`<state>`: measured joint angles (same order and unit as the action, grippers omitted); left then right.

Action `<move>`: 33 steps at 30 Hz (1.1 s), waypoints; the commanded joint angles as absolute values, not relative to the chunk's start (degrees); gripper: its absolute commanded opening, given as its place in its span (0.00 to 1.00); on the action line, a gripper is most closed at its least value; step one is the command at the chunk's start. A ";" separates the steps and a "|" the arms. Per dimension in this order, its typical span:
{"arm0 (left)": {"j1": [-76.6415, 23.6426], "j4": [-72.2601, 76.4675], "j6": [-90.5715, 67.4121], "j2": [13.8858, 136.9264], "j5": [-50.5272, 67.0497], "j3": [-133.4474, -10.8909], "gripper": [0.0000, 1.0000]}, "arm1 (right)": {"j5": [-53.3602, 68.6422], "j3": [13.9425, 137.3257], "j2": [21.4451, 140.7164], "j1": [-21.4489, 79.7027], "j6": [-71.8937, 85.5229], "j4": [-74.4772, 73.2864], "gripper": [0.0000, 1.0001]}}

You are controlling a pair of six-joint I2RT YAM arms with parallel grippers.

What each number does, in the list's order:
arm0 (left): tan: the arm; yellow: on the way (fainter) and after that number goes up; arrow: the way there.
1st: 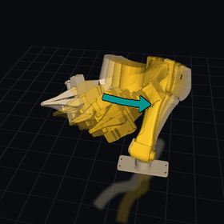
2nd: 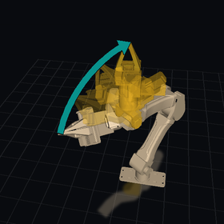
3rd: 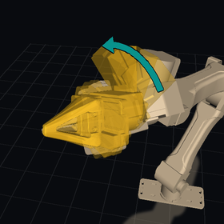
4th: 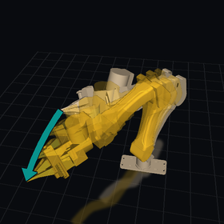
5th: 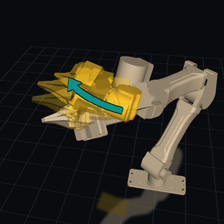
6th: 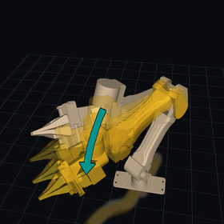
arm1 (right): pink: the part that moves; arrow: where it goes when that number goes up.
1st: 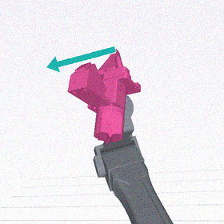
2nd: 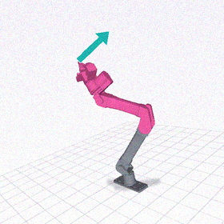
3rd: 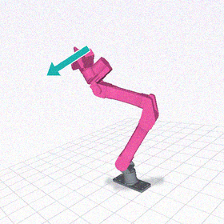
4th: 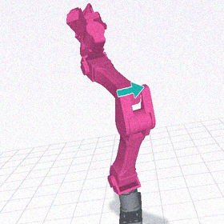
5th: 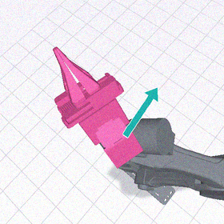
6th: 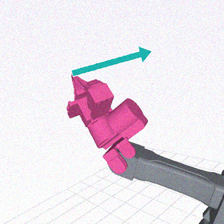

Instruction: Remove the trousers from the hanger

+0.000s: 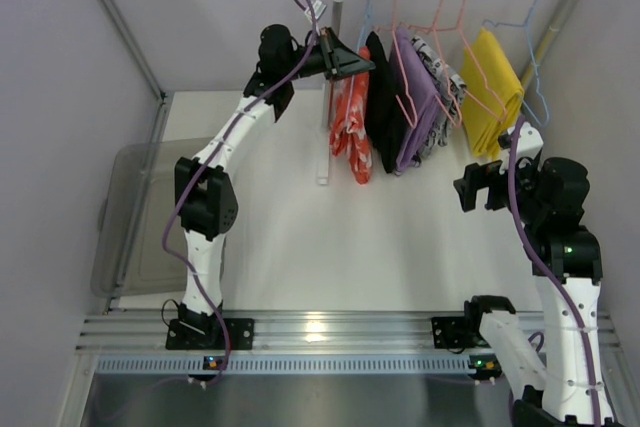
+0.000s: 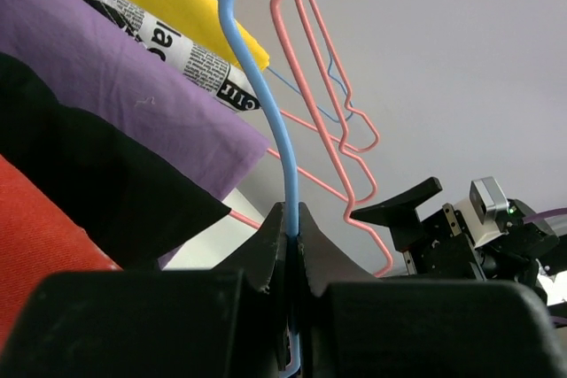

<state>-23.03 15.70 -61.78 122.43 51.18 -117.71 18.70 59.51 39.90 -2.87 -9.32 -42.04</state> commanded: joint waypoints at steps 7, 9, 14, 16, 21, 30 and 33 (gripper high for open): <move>-22.94 15.91 -56.07 121.99 49.40 -134.99 0.00 | 19.60 60.03 39.90 -3.25 -9.14 -40.69 1.00; -23.03 17.39 -56.60 121.56 49.39 -135.26 0.00 | 19.95 60.03 39.99 -3.25 -8.79 -40.34 0.99; -23.55 19.07 -57.13 120.59 50.54 -134.91 0.00 | 21.09 60.38 40.08 -3.25 -8.44 -39.90 1.00; -23.90 19.60 -56.95 119.89 50.89 -134.12 0.00 | 21.71 60.99 40.08 -3.25 -8.00 -39.73 0.99; -25.49 19.16 -54.15 112.88 51.24 -127.90 0.00 | 24.87 63.36 39.90 -3.25 -5.55 -38.06 0.99; -26.72 7.40 -48.09 100.47 47.03 -121.21 0.00 | 31.02 67.41 42.10 -3.25 1.21 -34.38 0.98; -26.72 5.55 -46.85 94.76 44.39 -115.06 0.00 | 33.22 69.43 43.24 -3.25 5.86 -31.65 0.97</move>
<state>-26.74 0.32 -51.29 105.10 48.10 -116.33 29.34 65.78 42.17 -2.90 0.21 -38.52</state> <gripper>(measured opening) 0.041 0.973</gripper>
